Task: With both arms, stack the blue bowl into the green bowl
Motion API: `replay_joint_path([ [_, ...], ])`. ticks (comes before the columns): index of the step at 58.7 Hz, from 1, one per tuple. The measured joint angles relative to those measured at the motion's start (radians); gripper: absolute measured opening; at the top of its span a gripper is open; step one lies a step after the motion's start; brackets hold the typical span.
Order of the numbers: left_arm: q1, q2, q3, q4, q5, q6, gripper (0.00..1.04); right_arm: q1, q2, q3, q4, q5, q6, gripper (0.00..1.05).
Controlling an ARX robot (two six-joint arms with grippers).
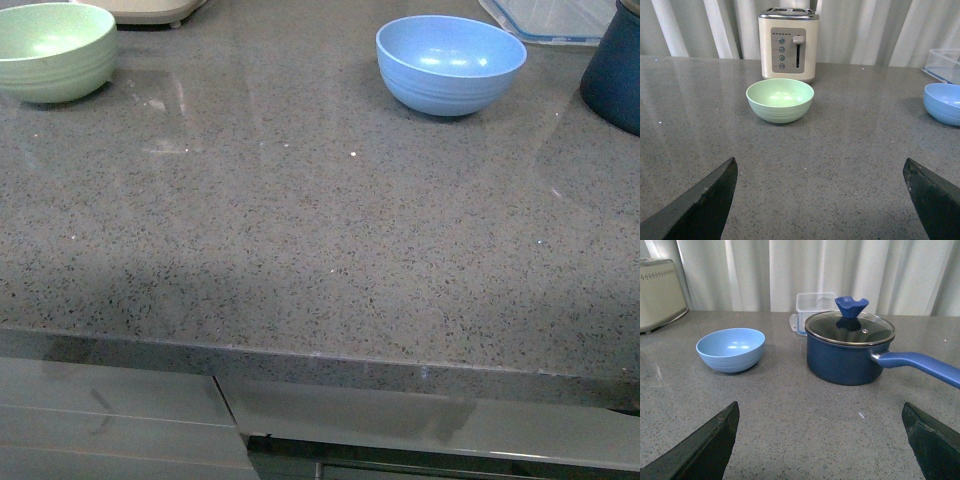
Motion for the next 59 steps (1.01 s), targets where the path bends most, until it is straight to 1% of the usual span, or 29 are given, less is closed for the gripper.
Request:
replay_joint_path([
  [59,0.0,0.0,0.0,0.0,0.0,0.0,0.98,0.0,0.0,0.0,0.0,0.0,0.0,0.95],
])
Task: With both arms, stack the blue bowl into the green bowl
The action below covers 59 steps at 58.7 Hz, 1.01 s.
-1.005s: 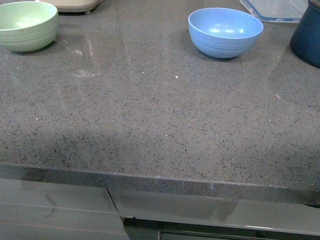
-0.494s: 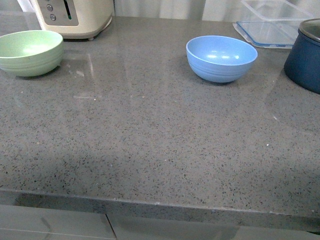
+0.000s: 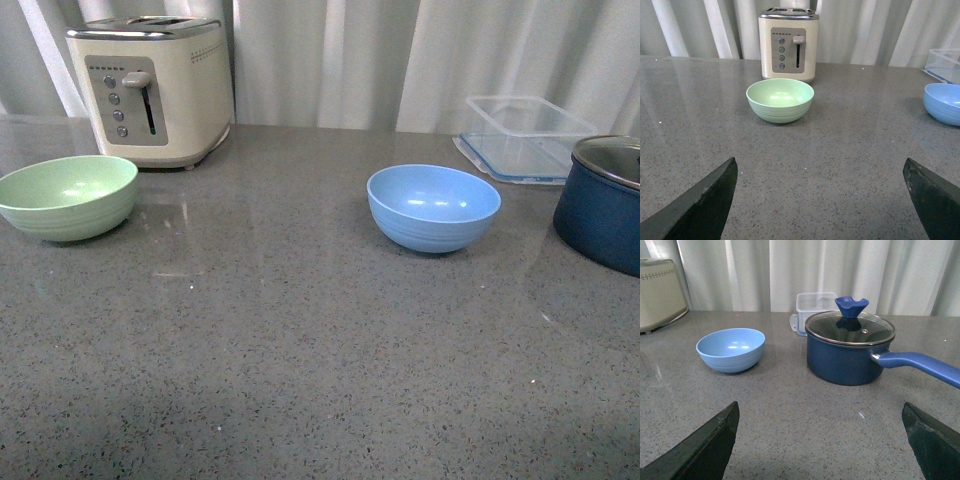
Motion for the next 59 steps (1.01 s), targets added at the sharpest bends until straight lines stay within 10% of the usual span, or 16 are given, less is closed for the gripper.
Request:
replay_joint_path([
  [59,0.0,0.0,0.0,0.0,0.0,0.0,0.98,0.0,0.0,0.0,0.0,0.0,0.0,0.95],
])
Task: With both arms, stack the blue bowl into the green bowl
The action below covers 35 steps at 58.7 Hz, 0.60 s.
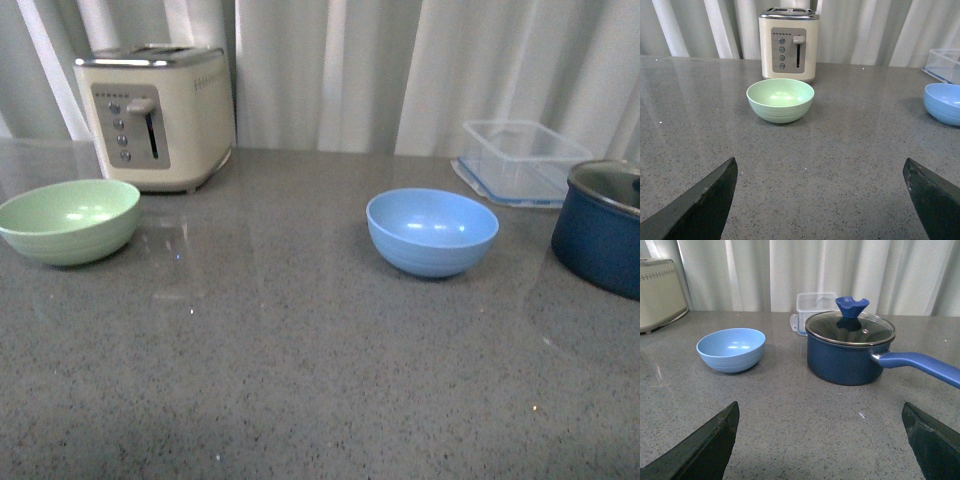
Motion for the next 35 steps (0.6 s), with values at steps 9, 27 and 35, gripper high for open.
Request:
replay_joint_path([
  [9,0.0,0.0,0.0,0.0,0.0,0.0,0.98,0.0,0.0,0.0,0.0,0.0,0.0,0.95],
  [27,0.0,0.0,0.0,0.0,0.0,0.0,0.98,0.0,0.0,0.0,0.0,0.0,0.0,0.95],
  [35,0.0,0.0,0.0,0.0,0.0,0.0,0.98,0.0,0.0,0.0,0.0,0.0,0.0,0.95],
])
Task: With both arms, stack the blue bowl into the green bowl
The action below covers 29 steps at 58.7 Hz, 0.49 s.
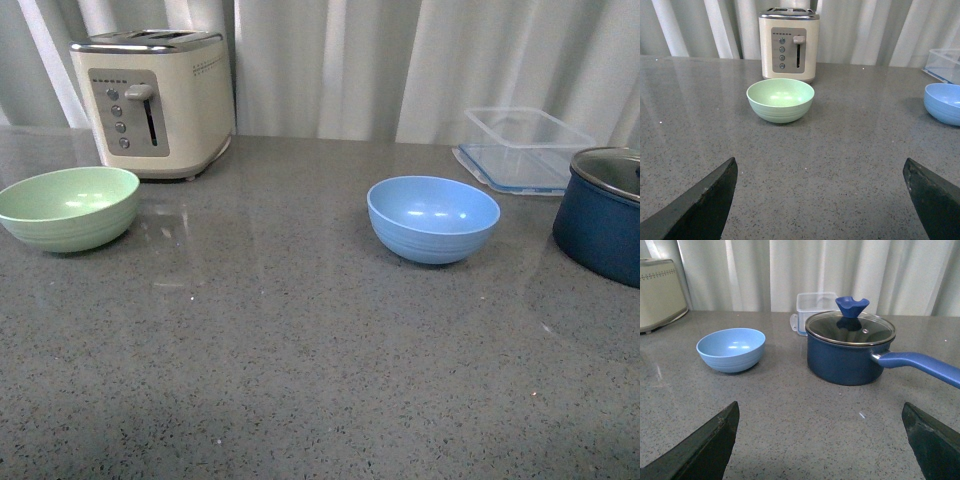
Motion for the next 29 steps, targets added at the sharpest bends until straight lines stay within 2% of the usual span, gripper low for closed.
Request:
replay_joint_path([
  [15,0.0,0.0,0.0,0.0,-0.002,0.0,0.98,0.0,0.0,0.0,0.0,0.0,0.0,0.95],
  [16,-0.003,0.003,0.002,-0.004,-0.014,-0.002,0.98,0.0,0.0,0.0,0.0,0.0,0.0,0.95],
  [18,-0.02,0.04,0.025,-0.077,-0.116,-0.024,0.98,0.0,0.0,0.0,0.0,0.0,0.0,0.95],
  [21,-0.005,0.106,0.063,-0.152,-0.179,-0.054,0.98,0.0,0.0,0.0,0.0,0.0,0.0,0.95],
  [23,0.033,0.189,0.106,-0.193,-0.166,-0.08,0.98,0.0,0.0,0.0,0.0,0.0,0.0,0.95],
  [26,0.128,0.326,0.19,-0.203,-0.085,-0.11,0.98,0.0,0.0,0.0,0.0,-0.001,0.0,0.95],
  [29,0.18,0.418,0.264,-0.19,-0.026,-0.129,0.98,0.0,0.0,0.0,0.0,0.0,0.0,0.95],
])
